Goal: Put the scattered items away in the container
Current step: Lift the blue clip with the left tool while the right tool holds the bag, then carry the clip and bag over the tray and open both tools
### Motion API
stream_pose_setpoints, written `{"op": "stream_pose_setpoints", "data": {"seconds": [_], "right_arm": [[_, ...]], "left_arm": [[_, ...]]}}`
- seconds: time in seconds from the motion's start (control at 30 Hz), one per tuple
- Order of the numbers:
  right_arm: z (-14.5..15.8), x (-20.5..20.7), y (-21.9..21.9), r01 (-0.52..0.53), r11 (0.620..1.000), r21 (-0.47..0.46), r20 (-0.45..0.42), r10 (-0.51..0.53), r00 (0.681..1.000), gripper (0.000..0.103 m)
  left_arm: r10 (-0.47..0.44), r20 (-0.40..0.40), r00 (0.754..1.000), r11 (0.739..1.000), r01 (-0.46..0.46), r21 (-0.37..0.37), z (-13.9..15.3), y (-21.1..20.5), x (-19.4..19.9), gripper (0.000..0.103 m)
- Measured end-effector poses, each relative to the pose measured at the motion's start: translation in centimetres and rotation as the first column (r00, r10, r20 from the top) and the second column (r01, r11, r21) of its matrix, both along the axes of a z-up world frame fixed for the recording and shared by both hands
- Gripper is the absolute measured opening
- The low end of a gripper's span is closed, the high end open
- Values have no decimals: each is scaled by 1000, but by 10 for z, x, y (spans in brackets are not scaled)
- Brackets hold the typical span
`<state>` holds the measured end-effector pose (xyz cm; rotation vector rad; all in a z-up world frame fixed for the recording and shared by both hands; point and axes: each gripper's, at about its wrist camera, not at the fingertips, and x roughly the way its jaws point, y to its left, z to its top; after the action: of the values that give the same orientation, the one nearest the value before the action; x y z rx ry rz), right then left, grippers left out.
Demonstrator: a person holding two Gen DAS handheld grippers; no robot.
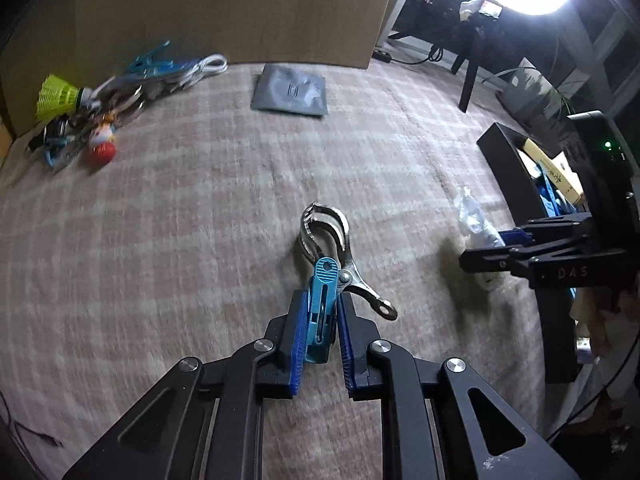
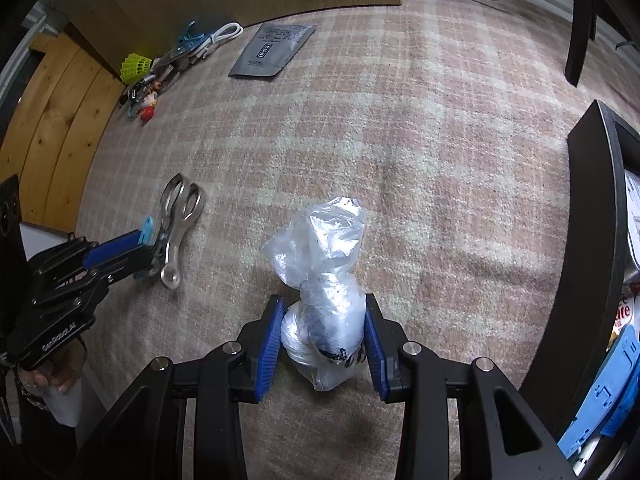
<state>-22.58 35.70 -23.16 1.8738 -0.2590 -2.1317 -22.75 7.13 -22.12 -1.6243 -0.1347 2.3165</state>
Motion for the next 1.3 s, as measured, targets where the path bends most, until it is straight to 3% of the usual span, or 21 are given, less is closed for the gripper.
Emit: {"op": "stream_pose_setpoints", "data": {"seconds": [0.13, 0.33, 0.77, 1.0, 1.3], "right_arm": [[0, 6, 0, 2, 1000, 4, 5, -2, 1000, 35], [1, 16, 7, 21, 1000, -12, 14, -20, 1000, 35], [27, 26, 7, 12, 998, -56, -33, -14, 999, 34], [60, 51, 29, 41, 995, -90, -79, -49, 996, 34], [96, 114, 111, 176, 982, -69, -127, -184, 975, 34]], "left_arm": [[60, 44, 997, 997, -62, 37, -6, -11, 1, 16], [108, 28, 994, 979, -111, 173, 31, -28, 17, 14], [101, -67, 993, 990, -94, 102, 87, -20, 43, 13], [9, -99, 995, 993, 2, 115, 102, 32, 50, 13], [-157, -121, 980, 976, 173, 132, 111, 140, 53, 13]]}}
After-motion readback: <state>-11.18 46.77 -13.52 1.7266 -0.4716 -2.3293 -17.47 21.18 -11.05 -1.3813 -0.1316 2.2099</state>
